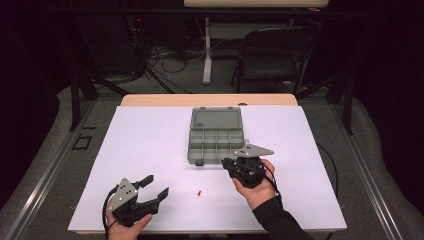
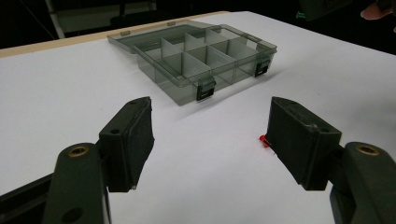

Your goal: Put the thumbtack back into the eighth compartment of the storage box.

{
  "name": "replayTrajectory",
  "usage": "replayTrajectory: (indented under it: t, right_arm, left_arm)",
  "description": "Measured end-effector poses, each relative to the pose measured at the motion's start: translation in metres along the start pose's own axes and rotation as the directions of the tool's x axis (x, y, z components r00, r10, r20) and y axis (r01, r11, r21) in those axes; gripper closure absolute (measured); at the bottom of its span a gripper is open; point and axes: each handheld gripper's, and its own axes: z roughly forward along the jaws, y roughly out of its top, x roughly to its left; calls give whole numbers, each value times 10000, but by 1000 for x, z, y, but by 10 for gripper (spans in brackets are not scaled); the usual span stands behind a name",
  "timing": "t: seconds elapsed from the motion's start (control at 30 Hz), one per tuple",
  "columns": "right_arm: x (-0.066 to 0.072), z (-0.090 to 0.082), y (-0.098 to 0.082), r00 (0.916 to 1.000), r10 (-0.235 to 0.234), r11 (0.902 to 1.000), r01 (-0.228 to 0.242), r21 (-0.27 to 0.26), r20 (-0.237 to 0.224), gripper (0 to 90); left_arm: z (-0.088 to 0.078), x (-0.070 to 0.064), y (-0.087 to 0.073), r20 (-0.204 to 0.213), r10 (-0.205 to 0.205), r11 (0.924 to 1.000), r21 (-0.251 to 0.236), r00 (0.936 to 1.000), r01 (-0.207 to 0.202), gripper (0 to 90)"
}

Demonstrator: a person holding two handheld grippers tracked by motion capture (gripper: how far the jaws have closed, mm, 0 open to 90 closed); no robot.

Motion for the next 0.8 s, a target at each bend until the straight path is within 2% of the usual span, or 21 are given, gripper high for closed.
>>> replayTrajectory:
  t: [0.47, 0.8]
  right_arm:
    - [-18, 9, 4, 9981, 13, 9997, -27, 226, 615, 838]
    - [-34, 25, 6, 9945, 341, 9979, -394, 519, 995, 838]
  left_arm:
    - [0, 0, 0, -21, -8, 10000, 11, 10000, 8, 315]
    - [0, 0, 0, -21, -3, 10000, 21, 10000, 3, 315]
